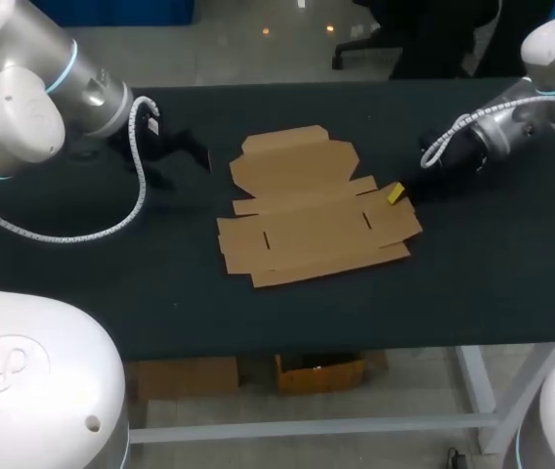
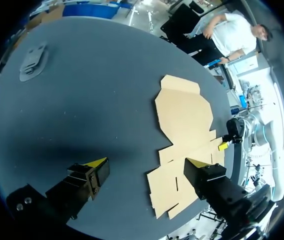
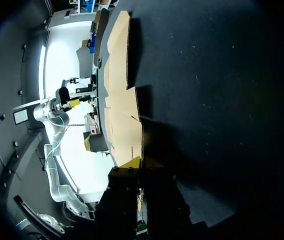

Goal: Assemble the packaging by folding the flat box into shape, placing the metal phone stand inside, and closing the box properly

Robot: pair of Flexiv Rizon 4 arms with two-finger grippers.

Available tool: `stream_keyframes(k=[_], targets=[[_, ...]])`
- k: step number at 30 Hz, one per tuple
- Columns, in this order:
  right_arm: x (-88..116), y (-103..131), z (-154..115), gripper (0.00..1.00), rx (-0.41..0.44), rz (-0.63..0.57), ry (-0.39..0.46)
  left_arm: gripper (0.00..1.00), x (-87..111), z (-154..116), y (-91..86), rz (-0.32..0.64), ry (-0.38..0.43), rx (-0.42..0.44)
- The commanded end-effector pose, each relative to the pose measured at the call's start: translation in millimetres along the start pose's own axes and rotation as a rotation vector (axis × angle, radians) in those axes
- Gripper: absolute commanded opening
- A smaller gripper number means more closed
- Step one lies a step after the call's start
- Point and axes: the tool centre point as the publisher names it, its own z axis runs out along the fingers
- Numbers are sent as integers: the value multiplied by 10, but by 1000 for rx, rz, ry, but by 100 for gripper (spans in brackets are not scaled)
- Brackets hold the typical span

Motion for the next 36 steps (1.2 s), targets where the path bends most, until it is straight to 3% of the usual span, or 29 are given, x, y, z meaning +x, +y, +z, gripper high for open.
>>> stream_keyframes(k=[1, 21, 36], targets=[[32, -145, 33, 0, -56, 2, -9, 100, -10, -6, 14, 0, 3, 2], [38, -421, 149, 0, -177, 40, -15, 100, -42, 1, 23, -1, 3, -1], [36, -509, 207, 0, -184, 37, 1, 100, -57, 36, -12, -3, 4, -10]])
